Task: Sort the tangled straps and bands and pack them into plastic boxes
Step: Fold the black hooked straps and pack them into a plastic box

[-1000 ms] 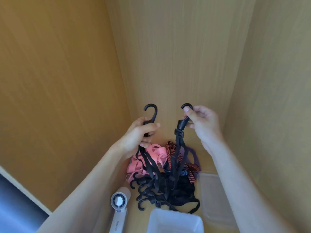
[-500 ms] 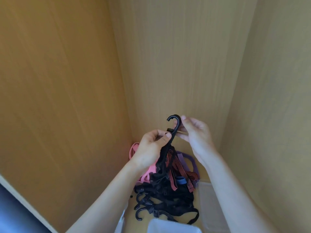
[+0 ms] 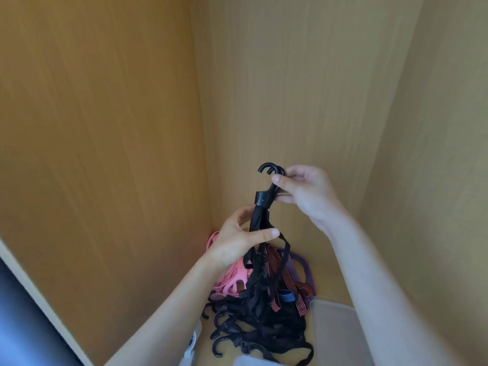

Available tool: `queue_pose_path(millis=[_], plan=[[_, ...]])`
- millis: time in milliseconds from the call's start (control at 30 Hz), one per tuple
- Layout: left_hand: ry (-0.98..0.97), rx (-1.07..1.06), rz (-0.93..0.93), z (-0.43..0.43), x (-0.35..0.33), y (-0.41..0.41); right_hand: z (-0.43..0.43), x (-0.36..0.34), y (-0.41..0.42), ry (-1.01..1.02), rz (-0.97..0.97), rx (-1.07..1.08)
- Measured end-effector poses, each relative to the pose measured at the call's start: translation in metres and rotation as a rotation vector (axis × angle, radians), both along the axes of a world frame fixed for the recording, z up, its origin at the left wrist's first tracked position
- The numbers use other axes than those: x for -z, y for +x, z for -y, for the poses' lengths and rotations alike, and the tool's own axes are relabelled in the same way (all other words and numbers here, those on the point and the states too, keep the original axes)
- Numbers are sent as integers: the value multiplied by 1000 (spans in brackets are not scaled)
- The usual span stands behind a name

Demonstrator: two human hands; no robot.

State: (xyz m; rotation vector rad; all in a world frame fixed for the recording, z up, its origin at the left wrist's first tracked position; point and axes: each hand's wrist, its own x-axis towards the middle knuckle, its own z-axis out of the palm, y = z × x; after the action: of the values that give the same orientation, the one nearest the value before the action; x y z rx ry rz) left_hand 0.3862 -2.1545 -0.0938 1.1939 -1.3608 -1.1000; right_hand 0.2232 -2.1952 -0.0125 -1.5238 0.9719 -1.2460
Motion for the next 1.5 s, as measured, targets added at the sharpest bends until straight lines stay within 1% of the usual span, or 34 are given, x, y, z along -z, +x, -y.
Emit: queue_pose_path(millis=[67, 133, 267, 400, 500, 600, 634, 734, 834, 1000, 1267, 1401, 1467, 1501], plan=[[19, 37, 9, 4, 0, -2, 3, -15, 2, -10, 35, -32], [29, 44, -21, 6, 1, -3, 6, -27, 2, -28, 54, -49], [11, 95, -66, 9, 7, -2, 15, -39, 0, -37, 87, -19], [49, 87, -5, 14, 13, 1, 28, -37, -6, 14, 141, 43], [91, 97, 100, 16, 22, 4, 38, -27, -13, 60, 153, 123], [155, 100, 221, 12, 47, 8, 48, -25, -29, 110, 261, 236], [176, 115, 229, 9, 58, 10, 51, -26, -36, 117, 285, 263], [210, 111, 113, -1, 78, 16, 55, -21, -45, 130, 269, 293], [164, 35, 186, 2, 78, 27, 55, -12, -44, 156, 314, 328], [145, 3, 279, 7, 79, 40, 56, -18, -50, 132, 394, 379], [78, 19, 280, 2, 100, 48, 56, -18, -62, 136, 462, 456], [113, 32, 198, 1, 100, 48, 56, -10, -65, 119, 484, 485], [160, 103, 157, 2, 94, 53, 56, -6, -72, 122, 456, 495], [179, 161, 64, 0, 89, 55, 56, -3, -76, 128, 433, 503]])
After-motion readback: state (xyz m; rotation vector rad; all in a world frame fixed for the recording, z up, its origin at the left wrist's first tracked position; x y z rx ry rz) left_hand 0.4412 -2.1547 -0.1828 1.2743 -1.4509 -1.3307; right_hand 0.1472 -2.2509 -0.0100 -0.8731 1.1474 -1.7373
